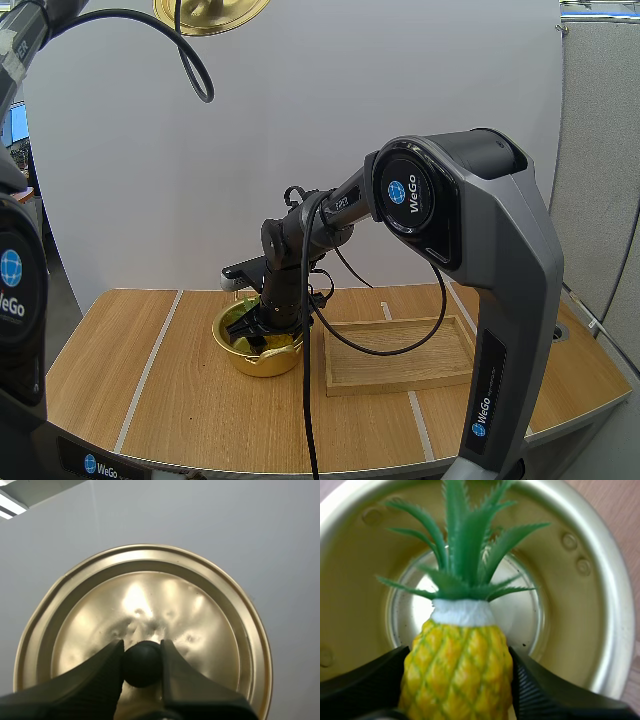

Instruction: Open the pot, put the pineapple inside, and close it

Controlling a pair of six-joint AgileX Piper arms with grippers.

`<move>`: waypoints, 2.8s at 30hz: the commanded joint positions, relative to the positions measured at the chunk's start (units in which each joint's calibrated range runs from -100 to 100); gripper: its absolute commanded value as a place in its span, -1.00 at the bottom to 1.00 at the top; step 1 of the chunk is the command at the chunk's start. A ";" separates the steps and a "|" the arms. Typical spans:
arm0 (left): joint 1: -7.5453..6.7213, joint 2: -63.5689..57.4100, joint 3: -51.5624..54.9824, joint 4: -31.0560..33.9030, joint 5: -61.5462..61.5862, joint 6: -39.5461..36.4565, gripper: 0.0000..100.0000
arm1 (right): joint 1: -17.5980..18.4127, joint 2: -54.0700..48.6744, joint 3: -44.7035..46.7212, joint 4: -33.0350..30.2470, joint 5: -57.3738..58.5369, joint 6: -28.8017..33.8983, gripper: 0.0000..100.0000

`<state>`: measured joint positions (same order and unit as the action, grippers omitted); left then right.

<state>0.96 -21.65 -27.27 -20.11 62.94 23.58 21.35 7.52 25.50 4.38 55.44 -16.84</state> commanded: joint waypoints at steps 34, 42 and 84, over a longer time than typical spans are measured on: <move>0.14 -0.01 -0.42 -0.23 -1.97 -0.68 -1.00 | 0.12 -63.07 3.65 0.47 37.72 -0.33 1.00; 0.14 -0.01 -0.42 -0.23 -1.97 -0.68 -1.00 | 0.12 -77.22 12.56 -1.05 43.24 -0.33 1.00; 0.14 -0.01 -0.42 -0.23 -1.97 -0.68 -1.00 | -2.70 -92.99 35.11 -2.96 44.56 0.85 -1.00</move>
<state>0.96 -21.65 -27.27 -20.11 62.94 23.58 18.92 -84.99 60.64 1.58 100.00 -16.16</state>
